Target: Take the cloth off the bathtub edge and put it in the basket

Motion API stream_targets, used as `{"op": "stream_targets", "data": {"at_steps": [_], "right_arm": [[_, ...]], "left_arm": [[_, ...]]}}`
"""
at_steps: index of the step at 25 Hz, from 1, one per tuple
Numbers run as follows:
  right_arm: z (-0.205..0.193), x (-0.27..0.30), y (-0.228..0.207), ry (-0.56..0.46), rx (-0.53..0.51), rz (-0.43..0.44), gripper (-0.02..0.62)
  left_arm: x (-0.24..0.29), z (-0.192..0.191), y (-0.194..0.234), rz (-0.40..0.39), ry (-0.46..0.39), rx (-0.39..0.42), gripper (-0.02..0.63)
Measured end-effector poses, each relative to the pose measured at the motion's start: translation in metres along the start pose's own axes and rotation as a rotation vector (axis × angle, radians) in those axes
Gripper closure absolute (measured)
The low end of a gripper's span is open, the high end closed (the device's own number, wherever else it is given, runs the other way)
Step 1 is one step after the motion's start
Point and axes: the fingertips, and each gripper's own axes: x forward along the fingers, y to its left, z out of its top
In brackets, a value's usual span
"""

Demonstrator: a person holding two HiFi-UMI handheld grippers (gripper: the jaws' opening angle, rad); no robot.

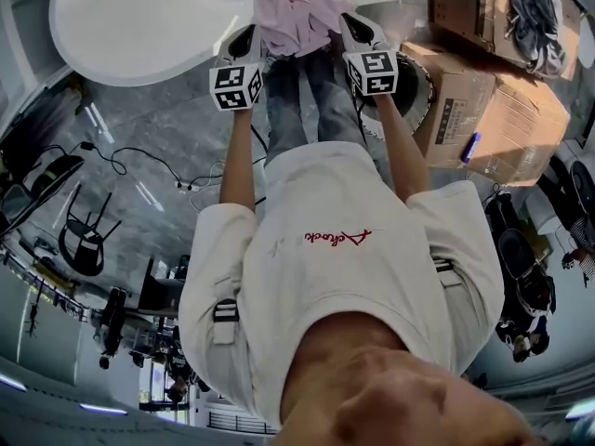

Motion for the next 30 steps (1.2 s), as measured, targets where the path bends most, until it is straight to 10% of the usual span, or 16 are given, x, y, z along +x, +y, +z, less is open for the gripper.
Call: {"op": "stream_targets", "data": {"at_steps": [30], "right_arm": [[-0.071, 0.094, -0.028, 0.231, 0.043, 0.063, 0.585]], "left_arm": [[0.084, -0.067, 0.024, 0.014, 0.185, -0.12, 0.603]]}}
